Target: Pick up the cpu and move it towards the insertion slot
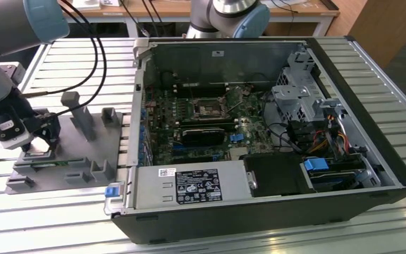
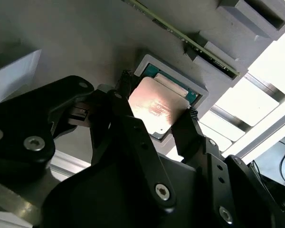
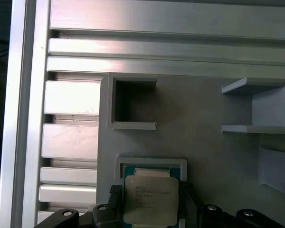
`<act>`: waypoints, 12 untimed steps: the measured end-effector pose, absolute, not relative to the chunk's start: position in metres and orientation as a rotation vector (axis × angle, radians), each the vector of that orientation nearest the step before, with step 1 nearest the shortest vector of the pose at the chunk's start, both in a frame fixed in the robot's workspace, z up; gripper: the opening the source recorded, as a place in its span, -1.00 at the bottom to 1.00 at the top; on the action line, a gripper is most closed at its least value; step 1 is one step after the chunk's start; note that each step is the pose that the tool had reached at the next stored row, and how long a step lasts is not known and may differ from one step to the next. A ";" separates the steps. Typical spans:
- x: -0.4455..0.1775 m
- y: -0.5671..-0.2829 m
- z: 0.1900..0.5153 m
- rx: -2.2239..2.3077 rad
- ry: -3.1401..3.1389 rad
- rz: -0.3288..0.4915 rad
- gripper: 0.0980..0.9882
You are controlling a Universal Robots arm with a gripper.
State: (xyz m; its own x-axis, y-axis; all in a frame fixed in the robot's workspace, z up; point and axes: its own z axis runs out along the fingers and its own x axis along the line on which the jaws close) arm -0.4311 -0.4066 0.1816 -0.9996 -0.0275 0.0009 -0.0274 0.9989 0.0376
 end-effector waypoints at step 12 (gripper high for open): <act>-0.431 -0.407 0.185 0.043 -3.139 -0.059 0.00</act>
State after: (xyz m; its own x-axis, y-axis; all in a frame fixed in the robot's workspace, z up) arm -0.4312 -0.4066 0.1847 -0.9996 -0.0275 0.0009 -0.0274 0.9989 0.0377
